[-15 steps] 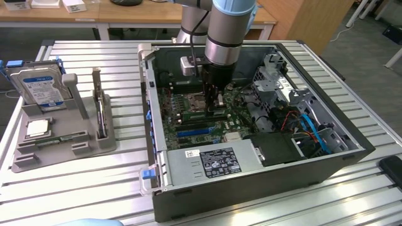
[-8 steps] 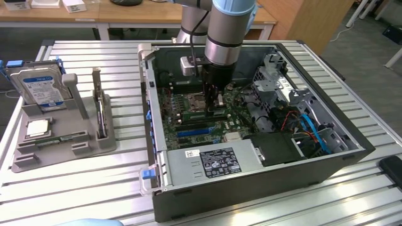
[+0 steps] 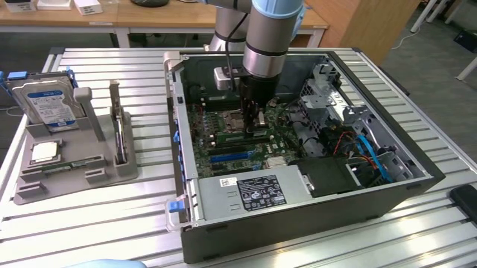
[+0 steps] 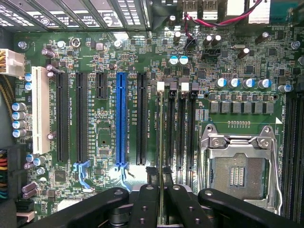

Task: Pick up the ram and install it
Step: 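Insert the ram into the slot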

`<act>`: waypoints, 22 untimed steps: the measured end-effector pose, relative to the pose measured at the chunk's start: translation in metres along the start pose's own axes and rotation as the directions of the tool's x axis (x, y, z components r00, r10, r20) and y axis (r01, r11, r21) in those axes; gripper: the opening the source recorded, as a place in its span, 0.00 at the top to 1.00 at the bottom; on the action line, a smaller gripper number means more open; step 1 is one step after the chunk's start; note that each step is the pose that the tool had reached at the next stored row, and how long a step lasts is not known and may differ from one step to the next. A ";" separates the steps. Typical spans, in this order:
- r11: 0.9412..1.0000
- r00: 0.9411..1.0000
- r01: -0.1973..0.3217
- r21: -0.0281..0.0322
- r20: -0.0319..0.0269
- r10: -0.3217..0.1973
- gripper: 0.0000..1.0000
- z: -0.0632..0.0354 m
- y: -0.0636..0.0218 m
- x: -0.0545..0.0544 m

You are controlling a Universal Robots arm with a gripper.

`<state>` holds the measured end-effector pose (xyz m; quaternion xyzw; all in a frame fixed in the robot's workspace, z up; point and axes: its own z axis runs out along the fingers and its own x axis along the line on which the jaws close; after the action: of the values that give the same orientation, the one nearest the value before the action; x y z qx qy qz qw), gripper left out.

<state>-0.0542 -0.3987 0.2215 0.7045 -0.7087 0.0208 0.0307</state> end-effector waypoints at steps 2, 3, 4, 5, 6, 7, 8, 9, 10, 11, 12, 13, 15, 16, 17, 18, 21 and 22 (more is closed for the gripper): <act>1.000 1.000 0.000 0.000 0.000 0.000 0.87 0.0000 0.0000 0.000; 1.000 1.000 0.000 0.000 0.000 0.000 0.87 0.0000 0.0000 0.000; 1.000 1.000 0.000 0.000 0.000 0.000 0.87 0.0000 0.0000 0.000; 1.000 1.000 0.000 0.000 0.000 0.000 0.87 0.0001 0.0000 0.000; 1.000 1.000 0.000 0.000 0.000 0.000 0.87 0.0002 0.0000 0.000; 1.000 1.000 0.000 0.000 0.000 0.000 0.87 0.0002 0.0000 0.000; 1.000 1.000 0.000 0.000 0.000 0.000 0.87 0.0003 0.0000 0.000; 1.000 1.000 0.000 0.000 0.000 0.000 0.87 0.0003 0.0000 0.000; 1.000 1.000 0.000 0.000 0.000 0.000 0.87 0.0003 0.0000 0.000; 1.000 1.000 0.000 0.000 0.000 0.000 0.87 0.0003 0.0000 0.000; 1.000 1.000 0.000 0.000 0.000 0.000 0.87 0.0003 0.0001 0.000; 1.000 1.000 0.000 0.000 0.000 0.000 0.87 0.0004 0.0001 -0.001; 1.000 1.000 0.000 0.000 0.000 0.000 0.87 0.0007 0.0001 -0.001; 1.000 1.000 0.000 0.000 0.000 0.000 0.87 0.0007 0.0001 -0.001; 1.000 1.000 0.000 0.000 0.000 0.000 0.87 0.0007 0.0001 -0.001; 1.000 1.000 0.000 -0.001 0.000 0.000 0.87 0.0007 0.0001 -0.001; 1.000 1.000 0.000 -0.003 0.000 0.000 0.87 0.0007 0.0001 -0.001; 1.000 1.000 0.000 -0.004 0.000 0.000 0.87 0.0007 0.0001 -0.001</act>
<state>-0.0542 -0.3981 0.2208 0.7044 -0.7088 0.0195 0.0320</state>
